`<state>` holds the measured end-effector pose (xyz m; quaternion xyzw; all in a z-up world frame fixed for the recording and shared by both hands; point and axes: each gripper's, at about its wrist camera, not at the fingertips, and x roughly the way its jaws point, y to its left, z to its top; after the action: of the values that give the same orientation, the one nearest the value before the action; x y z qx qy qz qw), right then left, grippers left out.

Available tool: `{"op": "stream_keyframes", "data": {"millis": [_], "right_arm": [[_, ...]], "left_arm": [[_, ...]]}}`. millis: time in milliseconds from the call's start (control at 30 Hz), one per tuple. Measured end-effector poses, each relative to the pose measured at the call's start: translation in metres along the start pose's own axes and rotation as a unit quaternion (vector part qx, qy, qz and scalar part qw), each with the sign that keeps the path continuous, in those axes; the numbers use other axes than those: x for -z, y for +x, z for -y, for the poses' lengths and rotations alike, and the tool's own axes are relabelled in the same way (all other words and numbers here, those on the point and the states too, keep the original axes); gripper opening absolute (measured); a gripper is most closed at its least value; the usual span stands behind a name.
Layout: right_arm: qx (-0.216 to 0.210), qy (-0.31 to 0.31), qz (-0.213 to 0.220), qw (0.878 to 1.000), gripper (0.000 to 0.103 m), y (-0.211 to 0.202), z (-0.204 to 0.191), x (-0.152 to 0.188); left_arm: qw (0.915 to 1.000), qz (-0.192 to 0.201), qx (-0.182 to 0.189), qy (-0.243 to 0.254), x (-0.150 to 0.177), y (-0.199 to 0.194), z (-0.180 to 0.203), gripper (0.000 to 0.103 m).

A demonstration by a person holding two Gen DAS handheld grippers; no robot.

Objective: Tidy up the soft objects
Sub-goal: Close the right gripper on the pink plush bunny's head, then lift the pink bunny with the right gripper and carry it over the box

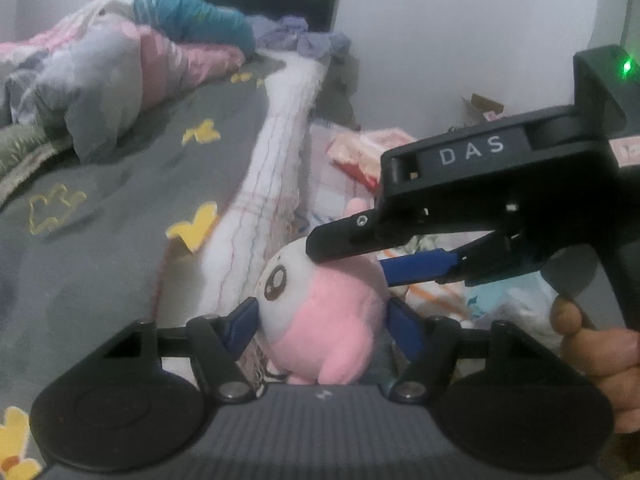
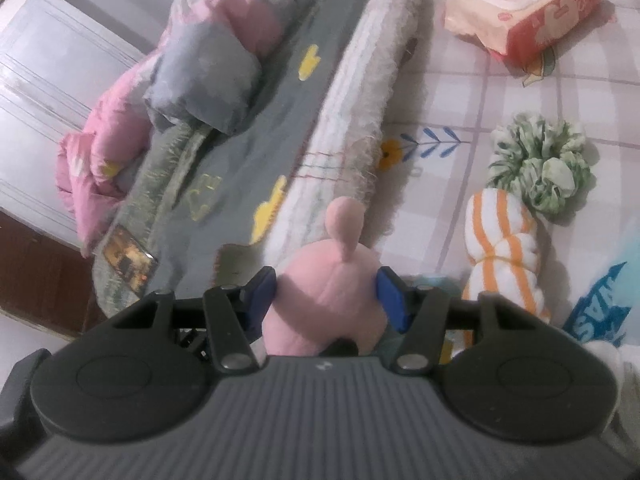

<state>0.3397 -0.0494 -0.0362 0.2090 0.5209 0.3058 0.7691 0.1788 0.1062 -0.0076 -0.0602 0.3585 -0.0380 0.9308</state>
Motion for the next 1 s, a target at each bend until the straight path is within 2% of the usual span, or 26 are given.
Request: {"op": "stream_keyframes", "data": {"millis": [267, 533, 800, 1000], "right_arm": [[-0.033, -0.021, 0.043, 0.998, 0.055, -0.048, -0.024, 0.004], [-0.047, -0.038, 0.105, 0.993, 0.055, -0.121, -0.038, 0.019], [-0.033, -0.036, 0.173, 0.984, 0.055, -0.206, -0.024, 0.044], [-0.004, -0.014, 0.216, 0.976, 0.055, -0.27, 0.011, 0.061]], "left_arm": [[0.9983, 0.057, 0.001, 0.012, -0.015, -0.05, 0.018, 0.07], [0.993, 0.109, 0.032, 0.032, -0.026, -0.093, 0.056, 0.07], [0.9838, 0.136, 0.1, 0.061, -0.034, -0.114, 0.112, 0.07], [0.9729, 0.126, 0.173, 0.087, -0.042, -0.105, 0.165, 0.07]]}}
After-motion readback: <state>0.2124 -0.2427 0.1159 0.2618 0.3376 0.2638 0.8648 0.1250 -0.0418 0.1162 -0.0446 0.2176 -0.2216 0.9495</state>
